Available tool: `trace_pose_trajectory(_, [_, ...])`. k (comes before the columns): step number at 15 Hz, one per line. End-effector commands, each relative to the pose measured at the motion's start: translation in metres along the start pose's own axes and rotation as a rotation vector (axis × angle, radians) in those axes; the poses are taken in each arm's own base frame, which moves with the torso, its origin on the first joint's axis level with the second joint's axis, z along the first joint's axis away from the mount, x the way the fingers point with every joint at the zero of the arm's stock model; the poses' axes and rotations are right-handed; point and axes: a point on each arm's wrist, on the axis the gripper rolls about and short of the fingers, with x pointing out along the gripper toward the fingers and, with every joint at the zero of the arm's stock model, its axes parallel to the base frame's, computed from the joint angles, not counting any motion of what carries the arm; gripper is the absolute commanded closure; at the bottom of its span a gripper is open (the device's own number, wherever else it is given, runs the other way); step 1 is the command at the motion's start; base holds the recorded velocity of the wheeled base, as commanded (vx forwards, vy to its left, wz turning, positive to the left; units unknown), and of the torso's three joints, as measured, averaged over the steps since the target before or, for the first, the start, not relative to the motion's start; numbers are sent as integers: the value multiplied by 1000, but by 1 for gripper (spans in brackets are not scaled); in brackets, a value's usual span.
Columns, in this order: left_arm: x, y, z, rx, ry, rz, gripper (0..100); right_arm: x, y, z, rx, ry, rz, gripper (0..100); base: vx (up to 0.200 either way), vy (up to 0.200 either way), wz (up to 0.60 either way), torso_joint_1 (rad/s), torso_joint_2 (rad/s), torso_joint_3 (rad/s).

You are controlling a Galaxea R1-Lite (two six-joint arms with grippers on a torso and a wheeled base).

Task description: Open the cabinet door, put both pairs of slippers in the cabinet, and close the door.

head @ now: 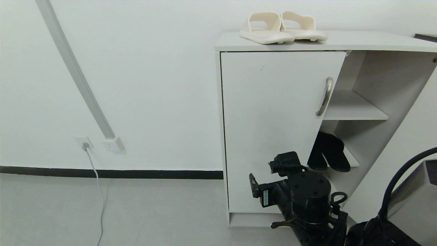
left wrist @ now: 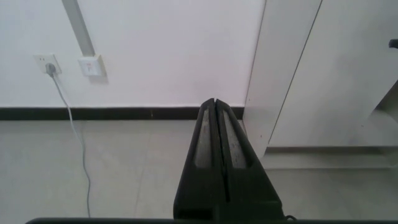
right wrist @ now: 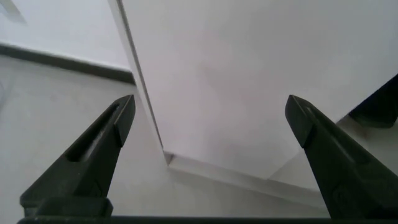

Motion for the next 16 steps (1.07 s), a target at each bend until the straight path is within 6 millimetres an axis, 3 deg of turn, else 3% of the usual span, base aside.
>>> trace_pose_trajectory(1, [0,0,0,0,0,1,100,-1,-1,-1,-2,1,-3,0,0,0,0,46,-408,-373])
trace_pose_trajectory(8, [0,0,0,0,0,1,100,-2,-2,-1,-3,2,-3,0,0,0,0,80,-489,-357])
trace_pose_trajectory(16, [0,0,0,0,0,1,100,-1,-2,-1,-3,4,-5,0,0,0,0,159,-478,-324])
